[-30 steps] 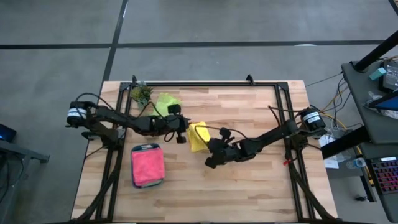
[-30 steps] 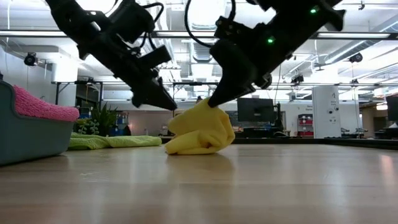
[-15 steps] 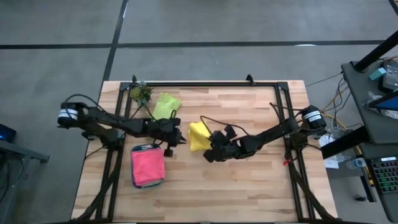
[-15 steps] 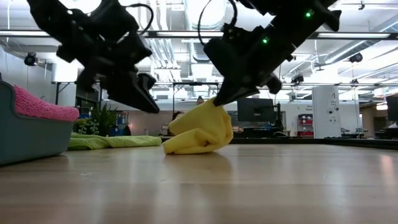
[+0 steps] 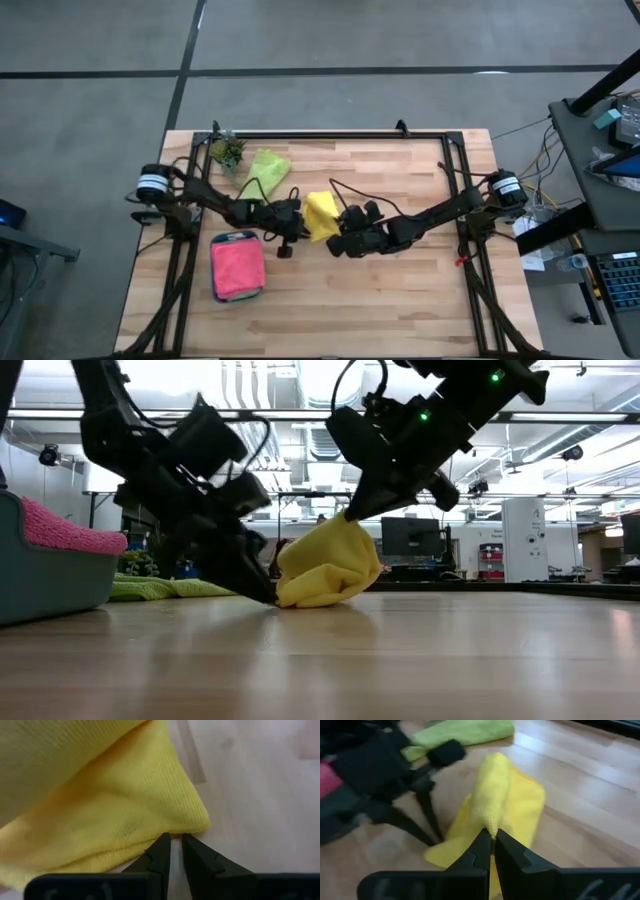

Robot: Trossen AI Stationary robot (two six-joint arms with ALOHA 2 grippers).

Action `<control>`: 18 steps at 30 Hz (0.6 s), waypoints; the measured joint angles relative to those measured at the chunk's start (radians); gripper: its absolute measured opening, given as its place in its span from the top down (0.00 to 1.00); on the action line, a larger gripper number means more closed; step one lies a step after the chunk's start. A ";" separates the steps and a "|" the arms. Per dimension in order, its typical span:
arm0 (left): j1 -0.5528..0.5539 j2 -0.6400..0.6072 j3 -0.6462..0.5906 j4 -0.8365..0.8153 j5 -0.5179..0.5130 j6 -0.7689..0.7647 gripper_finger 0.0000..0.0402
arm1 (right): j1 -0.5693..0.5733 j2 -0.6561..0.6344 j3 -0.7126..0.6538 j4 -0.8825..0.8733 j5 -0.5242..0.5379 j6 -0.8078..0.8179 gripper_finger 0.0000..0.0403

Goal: Fold microfiber towels
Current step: Fold the yellow microfiber cloth

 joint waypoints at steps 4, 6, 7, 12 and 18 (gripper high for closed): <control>0.000 0.059 0.035 0.022 -0.004 -0.004 0.91 | 0.001 0.034 -0.001 0.126 -0.067 -0.049 0.98; 0.000 0.070 0.036 0.040 -0.004 -0.004 0.91 | 0.001 0.058 -0.001 0.198 -0.103 -0.072 0.98; 0.000 0.071 0.036 0.046 -0.004 -0.004 0.91 | 0.001 0.068 -0.001 0.215 -0.118 -0.079 0.98; -0.001 0.059 0.032 0.044 -0.005 -0.004 0.91 | 0.001 0.119 0.007 0.259 -0.167 -0.093 0.98; -0.001 0.053 0.030 0.041 -0.005 -0.004 0.91 | 0.001 0.210 0.038 0.321 -0.213 -0.105 0.98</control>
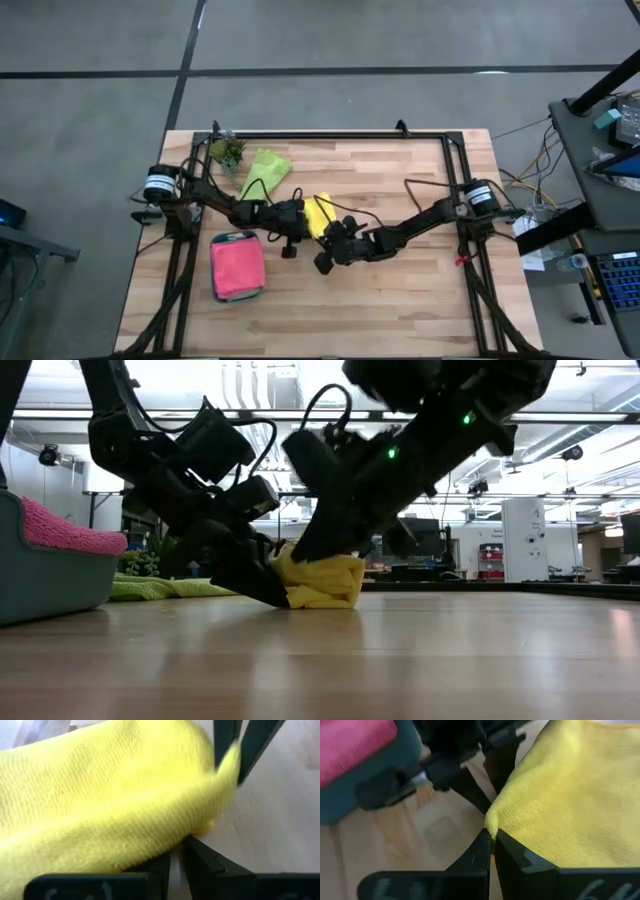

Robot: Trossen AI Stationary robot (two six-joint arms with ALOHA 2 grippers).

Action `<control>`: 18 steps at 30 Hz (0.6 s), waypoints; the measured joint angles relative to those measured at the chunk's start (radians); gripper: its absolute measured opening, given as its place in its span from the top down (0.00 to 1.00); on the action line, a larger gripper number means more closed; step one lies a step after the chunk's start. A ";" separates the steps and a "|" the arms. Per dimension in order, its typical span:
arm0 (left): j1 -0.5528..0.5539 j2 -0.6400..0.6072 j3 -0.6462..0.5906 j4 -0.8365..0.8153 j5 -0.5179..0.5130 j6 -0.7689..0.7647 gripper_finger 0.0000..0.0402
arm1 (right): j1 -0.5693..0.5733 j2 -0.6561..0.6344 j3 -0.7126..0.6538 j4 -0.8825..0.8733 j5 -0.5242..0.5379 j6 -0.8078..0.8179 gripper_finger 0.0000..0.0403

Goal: Fold microfiber towels
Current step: Fold the yellow microfiber cloth

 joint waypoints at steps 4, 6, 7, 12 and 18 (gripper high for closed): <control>0.000 0.000 0.000 0.000 0.000 0.000 0.91 | -0.003 0.037 0.022 0.001 0.002 -0.009 0.98; 0.000 -0.005 -0.001 -0.003 0.000 0.000 0.91 | -0.006 0.046 0.032 0.004 0.002 -0.001 0.96; 0.000 -0.015 -0.003 -0.016 0.000 0.000 0.91 | -0.007 0.046 0.032 0.002 0.001 -0.001 0.95; 0.000 -0.107 -0.002 -0.128 0.000 0.028 0.91 | -0.011 0.037 0.023 -0.022 0.000 0.031 0.86; 0.000 -0.240 -0.006 -0.264 -0.002 0.057 0.91 | -0.011 0.033 0.024 -0.019 -0.009 0.009 0.71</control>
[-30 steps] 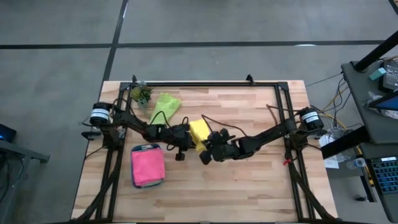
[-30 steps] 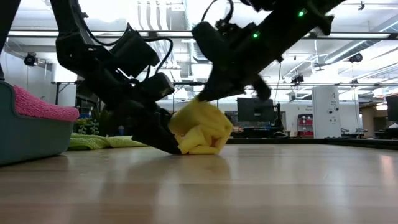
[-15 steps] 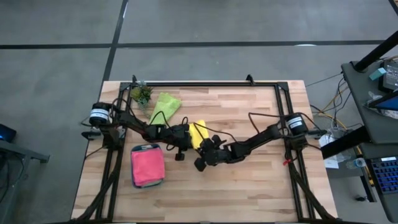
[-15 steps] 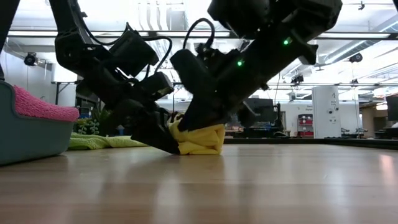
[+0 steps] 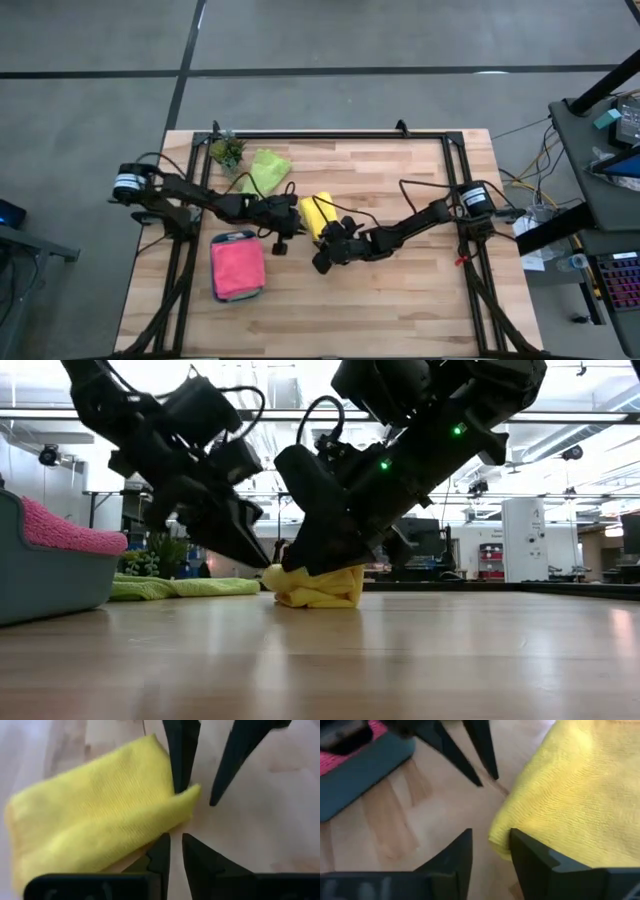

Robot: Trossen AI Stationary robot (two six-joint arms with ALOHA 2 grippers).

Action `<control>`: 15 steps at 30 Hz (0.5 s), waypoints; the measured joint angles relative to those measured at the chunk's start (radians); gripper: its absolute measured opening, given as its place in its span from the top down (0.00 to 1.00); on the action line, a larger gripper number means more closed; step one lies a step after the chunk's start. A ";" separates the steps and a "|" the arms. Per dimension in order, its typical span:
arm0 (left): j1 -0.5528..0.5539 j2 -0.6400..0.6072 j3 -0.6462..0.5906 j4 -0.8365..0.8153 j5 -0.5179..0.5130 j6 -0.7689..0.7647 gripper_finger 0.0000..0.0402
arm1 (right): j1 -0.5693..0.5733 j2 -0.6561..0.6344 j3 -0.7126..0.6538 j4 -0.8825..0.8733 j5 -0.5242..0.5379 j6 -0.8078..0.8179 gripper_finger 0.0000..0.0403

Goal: Fold microfiber towels
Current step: Fold the yellow microfiber cloth

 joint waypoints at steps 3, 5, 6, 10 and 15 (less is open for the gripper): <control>0.001 -0.052 -0.003 -0.032 -0.006 0.004 0.91 | 0.000 -0.019 0.001 0.003 -0.024 -0.026 0.65; 0.001 -0.076 -0.003 -0.023 -0.021 0.011 0.91 | 0.000 -0.041 0.001 -0.028 -0.026 -0.032 0.63; 0.001 -0.087 -0.005 -0.019 -0.036 0.023 0.91 | 0.000 -0.052 0.001 -0.029 -0.026 -0.038 0.62; 0.003 -0.092 -0.011 0.045 -0.143 0.066 0.91 | 0.000 -0.106 -0.005 -0.087 -0.023 -0.076 0.64; 0.027 -0.045 -0.010 0.141 -0.173 0.079 0.91 | -0.007 -0.151 -0.012 -0.138 -0.015 -0.131 0.78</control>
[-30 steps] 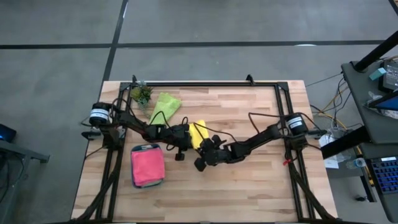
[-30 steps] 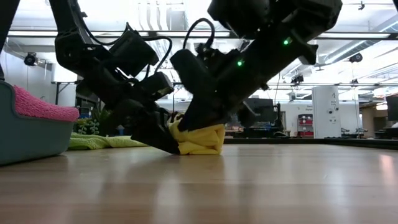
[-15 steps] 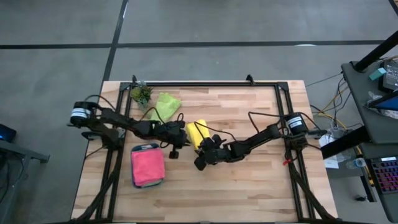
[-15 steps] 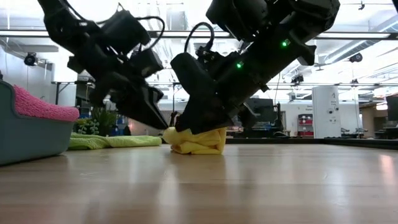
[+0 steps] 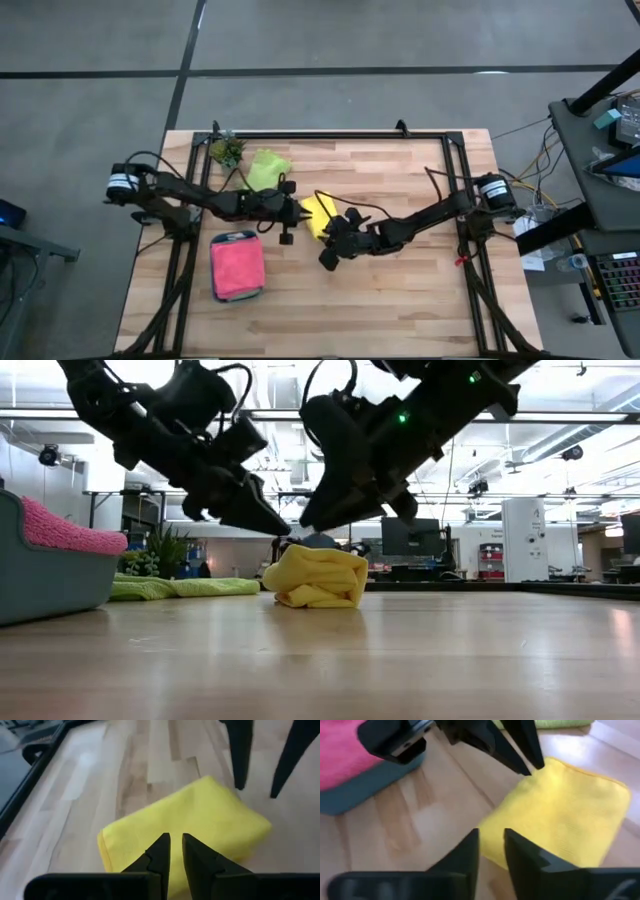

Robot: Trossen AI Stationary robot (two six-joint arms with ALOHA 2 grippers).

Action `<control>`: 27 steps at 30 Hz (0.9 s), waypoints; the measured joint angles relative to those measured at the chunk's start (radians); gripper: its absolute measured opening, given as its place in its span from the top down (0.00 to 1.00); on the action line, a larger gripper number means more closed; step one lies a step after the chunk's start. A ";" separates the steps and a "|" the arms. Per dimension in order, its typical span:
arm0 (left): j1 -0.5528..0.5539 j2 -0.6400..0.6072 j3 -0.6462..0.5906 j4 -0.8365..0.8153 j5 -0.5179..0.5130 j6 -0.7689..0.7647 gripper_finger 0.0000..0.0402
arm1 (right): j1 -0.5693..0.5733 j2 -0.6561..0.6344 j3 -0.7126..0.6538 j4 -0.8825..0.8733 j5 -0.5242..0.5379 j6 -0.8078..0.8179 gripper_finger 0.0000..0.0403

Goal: Fold microfiber towels
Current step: Fold the yellow microfiber cloth

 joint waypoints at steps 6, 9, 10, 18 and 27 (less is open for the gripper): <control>0.032 0.100 0.003 0.090 -0.002 -0.002 0.91 | -0.035 0.016 -0.014 -0.007 0.001 -0.038 0.96; 0.040 0.142 0.010 0.103 -0.005 -0.003 0.91 | -0.050 0.051 -0.014 -0.001 -0.001 -0.048 0.97; 0.041 0.152 0.012 0.106 -0.009 -0.003 0.91 | -0.051 0.068 -0.015 0.012 -0.002 -0.053 0.97; 0.070 0.179 0.015 0.100 -0.026 -0.004 0.91 | -0.047 0.143 -0.020 0.064 -0.080 -0.068 0.98; 0.087 0.167 0.016 0.098 -0.071 -0.006 0.91 | -0.046 0.134 -0.023 0.019 -0.080 -0.061 0.98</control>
